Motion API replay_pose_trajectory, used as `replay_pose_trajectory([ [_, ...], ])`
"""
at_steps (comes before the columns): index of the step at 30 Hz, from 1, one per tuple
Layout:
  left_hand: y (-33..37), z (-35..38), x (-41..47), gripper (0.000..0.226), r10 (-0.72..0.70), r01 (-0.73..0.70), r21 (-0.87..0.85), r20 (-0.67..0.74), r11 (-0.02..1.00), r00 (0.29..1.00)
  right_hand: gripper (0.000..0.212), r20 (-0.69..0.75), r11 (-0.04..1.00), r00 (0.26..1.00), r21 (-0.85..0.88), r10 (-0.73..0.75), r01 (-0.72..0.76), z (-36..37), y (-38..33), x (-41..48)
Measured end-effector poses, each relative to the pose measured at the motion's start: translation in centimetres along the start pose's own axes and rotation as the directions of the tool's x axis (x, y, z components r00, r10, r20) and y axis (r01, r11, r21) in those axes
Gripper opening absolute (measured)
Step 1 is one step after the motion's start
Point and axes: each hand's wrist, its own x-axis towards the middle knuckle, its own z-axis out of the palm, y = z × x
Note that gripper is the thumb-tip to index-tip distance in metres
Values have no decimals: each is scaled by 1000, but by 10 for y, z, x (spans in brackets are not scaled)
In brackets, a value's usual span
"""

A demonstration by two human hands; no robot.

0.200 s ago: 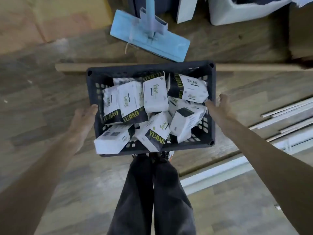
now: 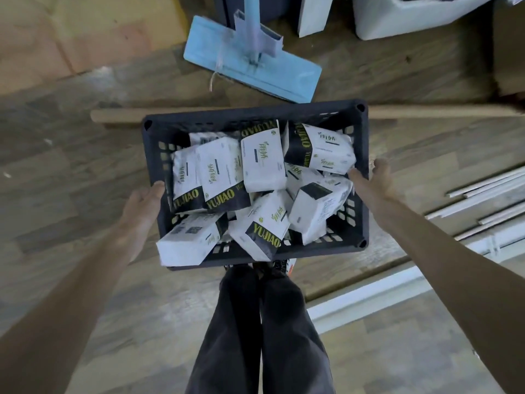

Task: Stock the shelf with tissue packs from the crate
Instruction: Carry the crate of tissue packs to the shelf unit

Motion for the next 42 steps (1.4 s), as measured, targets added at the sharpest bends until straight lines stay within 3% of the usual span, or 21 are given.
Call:
replay_pose_trajectory([
  [3, 8, 0, -4, 62, -25, 26, -35, 13, 999, 1000, 67, 16, 998, 1000, 50, 26, -26, -1, 1, 4],
  [7, -2, -7, 19, 94, -99, 99, -113, 8, 989, 995, 48, 38, 994, 998, 99, 53, -56, 2, 2, 16],
  [9, -1, -3, 22, 79, -139, 136, -181, -7, 974, 990, 52, 53, 988, 996, 129, 73, -79, 5, 3, 21],
  [12, 10, 6, 13, 16, -150, 138, -261, -25, 956, 988, 56, 55, 977, 992, 180, 110, -118, 5, 4, 28],
  [13, 10, 6, 11, 10, -149, 134, -273, -35, 953, 988, 54, 54, 973, 991, 195, 119, -127, 3, 3, 29],
  [17, 15, -5, -7, 21, -150, 125, -293, -64, 948, 987, 32, 70, 951, 988, 270, 140, -154, -8, 1, 16],
  [20, 21, -17, -34, 19, -135, 106, -296, -82, 949, 987, 13, 23, 957, 995, 272, 96, -98, -24, -3, -9],
  [28, 89, -105, -149, 4, -46, -5, -307, -158, 952, 986, 4, -49, 970, 996, 229, -70, 79, -111, -90, -112],
  [34, 138, -209, -290, 20, 85, -171, -271, -301, 947, 950, 18, -194, 961, 959, 147, -206, 236, -212, -185, -248],
  [39, 167, -304, -405, 21, 167, -302, -317, -388, 899, 906, 16, -173, 917, 912, 84, -371, 390, -273, -276, -365],
  [42, 169, -359, -460, 20, 177, -351, -327, -459, 878, 870, 27, -125, 872, 866, 18, -484, 489, -284, -334, -432],
])
